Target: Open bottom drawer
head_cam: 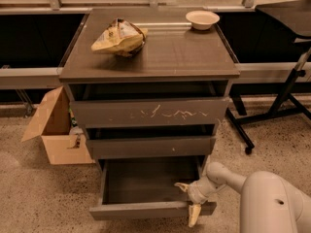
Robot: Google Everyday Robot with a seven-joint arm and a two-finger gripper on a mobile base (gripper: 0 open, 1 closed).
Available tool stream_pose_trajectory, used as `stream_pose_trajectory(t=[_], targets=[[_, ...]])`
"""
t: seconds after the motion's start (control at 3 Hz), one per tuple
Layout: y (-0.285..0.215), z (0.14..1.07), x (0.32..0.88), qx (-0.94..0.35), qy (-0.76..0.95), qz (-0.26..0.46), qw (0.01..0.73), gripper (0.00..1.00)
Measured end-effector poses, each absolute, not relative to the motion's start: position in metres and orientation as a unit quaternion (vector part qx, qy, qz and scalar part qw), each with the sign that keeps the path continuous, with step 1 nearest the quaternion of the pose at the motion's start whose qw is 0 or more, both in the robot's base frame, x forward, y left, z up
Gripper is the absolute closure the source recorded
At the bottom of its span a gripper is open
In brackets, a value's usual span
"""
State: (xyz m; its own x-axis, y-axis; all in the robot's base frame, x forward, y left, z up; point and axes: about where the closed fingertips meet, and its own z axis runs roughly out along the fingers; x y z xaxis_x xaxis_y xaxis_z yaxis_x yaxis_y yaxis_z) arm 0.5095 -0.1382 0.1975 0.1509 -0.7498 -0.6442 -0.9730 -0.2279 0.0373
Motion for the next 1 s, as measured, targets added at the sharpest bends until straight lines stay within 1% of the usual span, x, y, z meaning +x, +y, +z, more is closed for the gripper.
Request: stream_pose_trajectory(t=[0.33, 0.67, 1.0], targets=[[-0.151, 0.23, 0.521, -0.739, 0.6, 0.234, 0.2, 0.0], [-0.152, 0.289, 0.531, -0.757, 0.601, 0.174, 0.19, 0.0], [-0.141, 0.327, 0.514, -0.775, 0.591, 0.146, 0.169, 0.0]])
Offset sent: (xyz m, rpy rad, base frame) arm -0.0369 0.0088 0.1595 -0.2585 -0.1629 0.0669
